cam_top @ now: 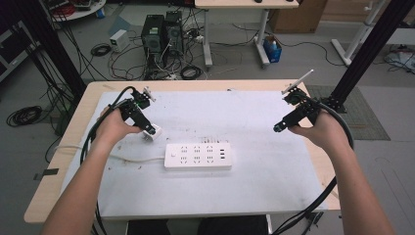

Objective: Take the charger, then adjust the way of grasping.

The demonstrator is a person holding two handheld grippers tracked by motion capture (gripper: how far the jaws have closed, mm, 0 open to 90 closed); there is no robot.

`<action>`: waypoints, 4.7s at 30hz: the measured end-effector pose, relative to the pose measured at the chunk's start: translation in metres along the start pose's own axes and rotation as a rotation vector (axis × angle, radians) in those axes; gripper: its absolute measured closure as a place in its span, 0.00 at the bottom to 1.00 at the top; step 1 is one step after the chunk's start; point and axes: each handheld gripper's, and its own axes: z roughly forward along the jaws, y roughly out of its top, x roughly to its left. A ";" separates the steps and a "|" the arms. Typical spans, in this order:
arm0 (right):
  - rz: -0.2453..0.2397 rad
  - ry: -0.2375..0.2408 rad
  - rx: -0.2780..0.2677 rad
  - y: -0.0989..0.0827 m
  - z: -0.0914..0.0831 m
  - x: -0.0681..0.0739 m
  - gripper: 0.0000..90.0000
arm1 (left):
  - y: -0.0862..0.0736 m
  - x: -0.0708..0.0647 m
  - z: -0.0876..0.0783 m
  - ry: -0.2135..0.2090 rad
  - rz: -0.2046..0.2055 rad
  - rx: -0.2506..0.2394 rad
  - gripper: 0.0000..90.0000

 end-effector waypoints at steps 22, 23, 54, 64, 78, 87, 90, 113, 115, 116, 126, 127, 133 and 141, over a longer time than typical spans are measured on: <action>0.011 0.012 -0.002 -0.007 0.007 -0.004 0.11 | 0.009 0.012 0.071 -0.007 -0.080 0.122 0.36; 0.009 0.010 0.000 -0.007 0.008 -0.004 0.11 | 0.009 0.013 0.072 -0.006 -0.074 0.129 0.37; 0.074 0.035 0.014 0.005 0.002 0.003 0.11 | -0.006 -0.002 -0.054 -0.053 0.060 -0.172 0.47; 0.058 0.024 0.010 0.011 -0.007 0.012 0.11 | -0.005 -0.006 -0.072 -0.039 0.083 -0.166 0.47; 0.143 0.177 -0.020 0.020 -0.025 0.022 0.18 | 0.007 -0.038 -0.077 -0.105 0.227 -0.309 0.47; 0.251 0.438 -0.088 0.039 -0.027 0.047 0.19 | 0.032 -0.086 -0.057 -0.267 0.417 -0.491 0.47; 0.287 0.497 -0.097 0.044 -0.024 0.053 0.22 | 0.037 -0.094 -0.055 -0.299 0.448 -0.515 0.47; 0.357 0.725 -0.049 0.064 0.008 0.100 0.63 | 0.065 -0.152 -0.045 -0.321 0.640 -0.594 0.47; 0.363 0.737 -0.043 0.064 0.009 0.099 0.65 | 0.065 -0.153 -0.045 -0.309 0.652 -0.595 0.47; 0.371 0.762 -0.050 0.063 0.010 0.096 0.68 | 0.064 -0.154 -0.046 -0.289 0.666 -0.603 0.47; 0.341 0.696 -0.090 0.057 -0.005 0.080 0.70 | 0.050 -0.148 -0.047 -0.091 0.654 -0.477 0.29; 0.321 0.671 -0.091 0.057 -0.008 0.079 0.70 | 0.050 -0.148 -0.047 -0.091 0.654 -0.477 0.27; 0.164 0.467 -0.054 0.057 -0.023 0.075 0.70 | 0.021 -0.111 -0.057 -0.019 0.514 -0.255 0.27; -0.068 0.234 0.057 0.057 -0.023 0.077 0.70 | -0.005 -0.073 -0.054 0.056 0.373 -0.029 0.27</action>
